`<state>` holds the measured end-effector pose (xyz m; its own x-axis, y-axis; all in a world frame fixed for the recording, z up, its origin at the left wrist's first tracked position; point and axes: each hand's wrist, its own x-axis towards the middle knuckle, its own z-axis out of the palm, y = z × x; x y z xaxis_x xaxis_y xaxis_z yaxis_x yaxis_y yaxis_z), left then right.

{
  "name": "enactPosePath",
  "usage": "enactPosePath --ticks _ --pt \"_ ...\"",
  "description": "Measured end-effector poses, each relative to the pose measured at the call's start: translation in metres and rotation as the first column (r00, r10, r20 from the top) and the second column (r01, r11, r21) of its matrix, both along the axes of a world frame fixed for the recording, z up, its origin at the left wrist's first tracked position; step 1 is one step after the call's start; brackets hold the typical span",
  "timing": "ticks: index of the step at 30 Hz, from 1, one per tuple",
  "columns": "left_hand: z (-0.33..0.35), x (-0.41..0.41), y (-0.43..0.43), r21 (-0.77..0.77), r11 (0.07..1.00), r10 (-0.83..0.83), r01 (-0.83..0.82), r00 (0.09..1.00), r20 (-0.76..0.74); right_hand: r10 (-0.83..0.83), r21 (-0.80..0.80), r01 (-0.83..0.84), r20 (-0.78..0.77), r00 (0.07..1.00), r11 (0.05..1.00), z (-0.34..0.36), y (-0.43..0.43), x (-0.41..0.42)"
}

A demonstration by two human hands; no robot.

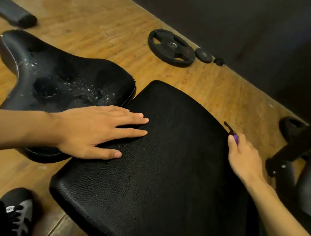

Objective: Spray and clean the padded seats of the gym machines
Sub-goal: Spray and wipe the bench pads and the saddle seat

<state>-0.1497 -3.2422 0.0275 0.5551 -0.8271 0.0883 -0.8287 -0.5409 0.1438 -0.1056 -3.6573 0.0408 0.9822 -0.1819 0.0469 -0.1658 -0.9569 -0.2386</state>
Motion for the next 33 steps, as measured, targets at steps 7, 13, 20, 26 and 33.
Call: enactPosePath --ticks 7,13,20,26,33 --pt "-0.001 0.001 -0.003 -0.013 1.000 -0.001 0.001 1.000 0.011 0.178 -0.065 -0.176 0.015 0.984 0.982 0.011 0.077 0.065" --pt "0.001 0.002 -0.003 0.002 1.000 0.005 -0.005 1.000 0.002 0.347 -0.083 -0.345 -0.001 0.938 0.935 0.020 0.159 0.107" --pt "0.005 0.002 -0.003 0.030 1.000 0.007 -0.006 1.000 -0.011 0.498 -0.119 -0.489 0.060 0.865 0.864 0.011 0.212 0.121" --pt "0.006 0.001 -0.001 -0.008 1.000 0.015 -0.016 0.999 -0.040 0.368 0.075 -0.385 0.171 0.914 0.920 0.006 0.131 0.086" --pt "0.002 0.001 -0.002 -0.027 0.999 0.017 -0.017 1.000 -0.002 0.080 0.131 -0.084 0.036 0.996 0.988 0.001 -0.010 -0.004"
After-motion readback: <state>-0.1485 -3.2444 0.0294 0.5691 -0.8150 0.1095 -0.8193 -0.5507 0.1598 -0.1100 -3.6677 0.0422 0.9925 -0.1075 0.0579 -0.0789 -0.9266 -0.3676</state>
